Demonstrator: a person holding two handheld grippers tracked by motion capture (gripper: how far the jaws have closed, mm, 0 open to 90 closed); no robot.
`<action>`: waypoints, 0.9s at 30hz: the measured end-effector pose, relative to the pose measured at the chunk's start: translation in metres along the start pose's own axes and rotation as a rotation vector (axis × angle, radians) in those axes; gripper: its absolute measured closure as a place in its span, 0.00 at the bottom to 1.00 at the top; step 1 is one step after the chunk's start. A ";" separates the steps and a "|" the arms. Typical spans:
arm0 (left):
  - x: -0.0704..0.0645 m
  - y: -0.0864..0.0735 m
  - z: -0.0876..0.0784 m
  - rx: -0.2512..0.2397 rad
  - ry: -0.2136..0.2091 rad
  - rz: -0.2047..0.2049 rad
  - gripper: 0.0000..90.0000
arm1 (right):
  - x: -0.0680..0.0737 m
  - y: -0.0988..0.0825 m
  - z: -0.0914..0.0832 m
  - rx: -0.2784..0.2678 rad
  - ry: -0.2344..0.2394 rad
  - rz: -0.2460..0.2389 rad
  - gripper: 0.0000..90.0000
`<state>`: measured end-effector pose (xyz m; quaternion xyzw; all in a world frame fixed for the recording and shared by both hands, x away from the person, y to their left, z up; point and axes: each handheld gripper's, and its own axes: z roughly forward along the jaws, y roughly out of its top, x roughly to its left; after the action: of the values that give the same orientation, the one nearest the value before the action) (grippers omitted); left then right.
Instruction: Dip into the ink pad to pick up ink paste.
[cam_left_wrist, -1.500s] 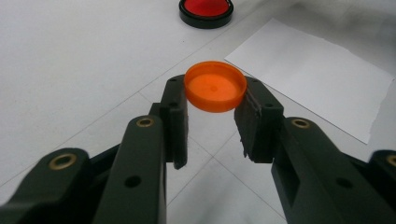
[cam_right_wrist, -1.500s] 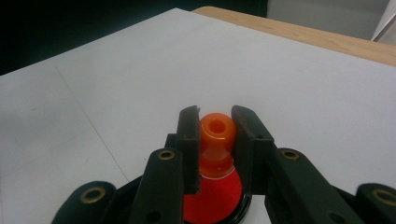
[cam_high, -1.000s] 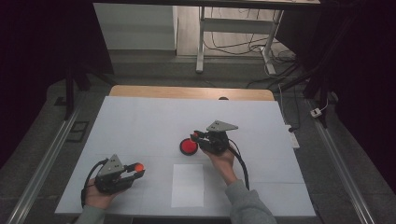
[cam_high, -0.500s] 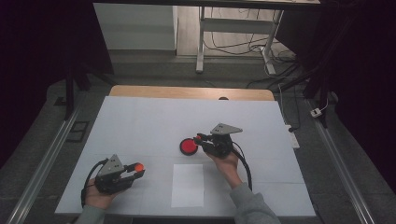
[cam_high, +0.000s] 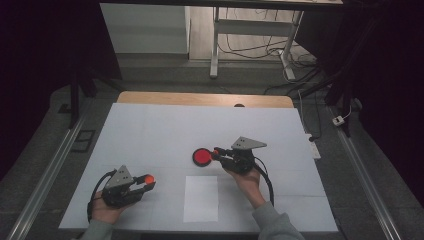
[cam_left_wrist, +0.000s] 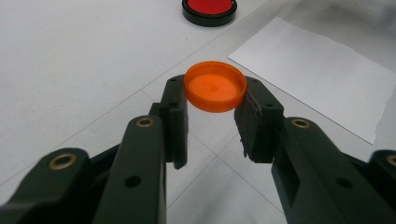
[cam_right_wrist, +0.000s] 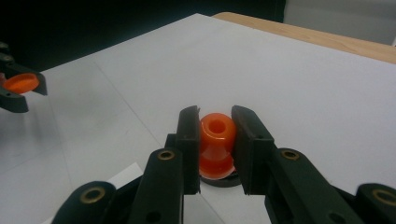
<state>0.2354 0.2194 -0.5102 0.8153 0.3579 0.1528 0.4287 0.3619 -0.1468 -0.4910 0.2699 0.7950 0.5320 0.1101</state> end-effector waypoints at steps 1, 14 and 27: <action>0.000 0.000 0.000 0.001 0.000 0.001 0.73 | 0.001 0.000 -0.001 -0.003 0.001 -0.003 0.81; -0.001 0.000 0.001 0.002 -0.002 0.001 0.73 | 0.020 -0.004 -0.010 -0.037 0.026 -0.060 0.81; 0.000 0.000 0.000 0.002 -0.002 0.000 0.73 | 0.026 -0.011 -0.016 -0.036 0.023 -0.086 0.81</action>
<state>0.2354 0.2191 -0.5105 0.8159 0.3576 0.1519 0.4282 0.3294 -0.1483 -0.4915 0.2274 0.7973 0.5441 0.1287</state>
